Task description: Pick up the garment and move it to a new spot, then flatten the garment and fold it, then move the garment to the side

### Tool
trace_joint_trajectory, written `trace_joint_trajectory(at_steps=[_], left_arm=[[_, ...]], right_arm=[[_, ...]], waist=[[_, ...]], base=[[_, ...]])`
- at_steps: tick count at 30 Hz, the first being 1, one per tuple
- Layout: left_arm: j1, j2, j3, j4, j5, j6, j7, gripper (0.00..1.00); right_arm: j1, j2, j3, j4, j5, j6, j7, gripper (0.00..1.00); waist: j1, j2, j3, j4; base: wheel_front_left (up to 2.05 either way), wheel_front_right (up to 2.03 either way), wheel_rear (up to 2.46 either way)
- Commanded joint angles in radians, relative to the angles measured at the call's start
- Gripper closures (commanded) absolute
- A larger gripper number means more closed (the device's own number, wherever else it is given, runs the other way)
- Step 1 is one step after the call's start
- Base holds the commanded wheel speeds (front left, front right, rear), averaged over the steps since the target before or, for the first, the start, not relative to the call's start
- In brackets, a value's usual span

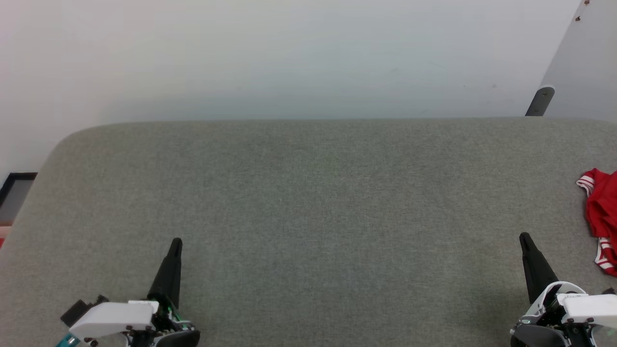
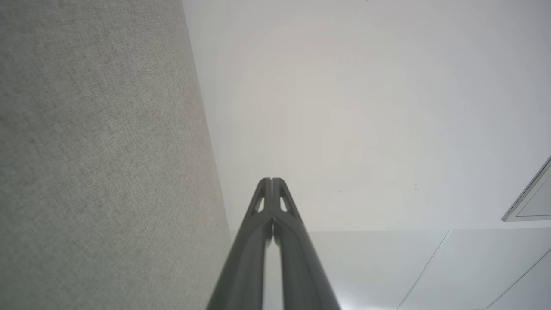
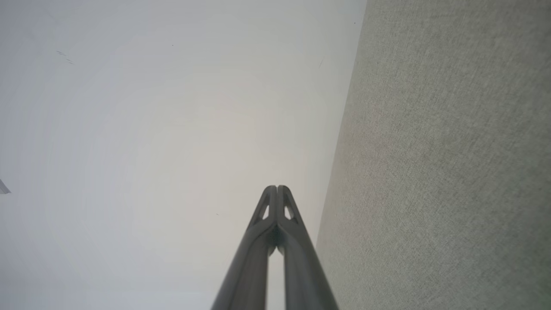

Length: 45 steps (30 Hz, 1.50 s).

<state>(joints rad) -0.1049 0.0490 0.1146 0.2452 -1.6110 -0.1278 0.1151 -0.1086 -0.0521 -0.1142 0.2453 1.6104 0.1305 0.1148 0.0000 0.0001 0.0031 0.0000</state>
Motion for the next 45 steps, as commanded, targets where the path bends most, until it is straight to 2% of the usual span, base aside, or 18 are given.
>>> trace_joint_trajectory(at_steps=[1, 45], left_arm=[[-0.010, 0.000, 0.002, 0.001, -0.002, -0.005, 0.003, 1.00], [-0.010, 0.000, 0.002, 0.001, -0.003, -0.005, 0.002, 1.00]], right_arm=[[-0.003, 0.004, -0.001, 0.000, 0.004, 0.000, 0.003, 1.00], [-0.003, 0.004, 0.000, 0.000, 0.005, 0.000, 0.002, 1.00]], waist=[[0.0000, -0.0001, 0.000, 0.000], [0.0000, -0.0001, 0.000, 0.000]], base=[[0.00, 0.00, 0.00], [0.00, 0.00, 0.00]])
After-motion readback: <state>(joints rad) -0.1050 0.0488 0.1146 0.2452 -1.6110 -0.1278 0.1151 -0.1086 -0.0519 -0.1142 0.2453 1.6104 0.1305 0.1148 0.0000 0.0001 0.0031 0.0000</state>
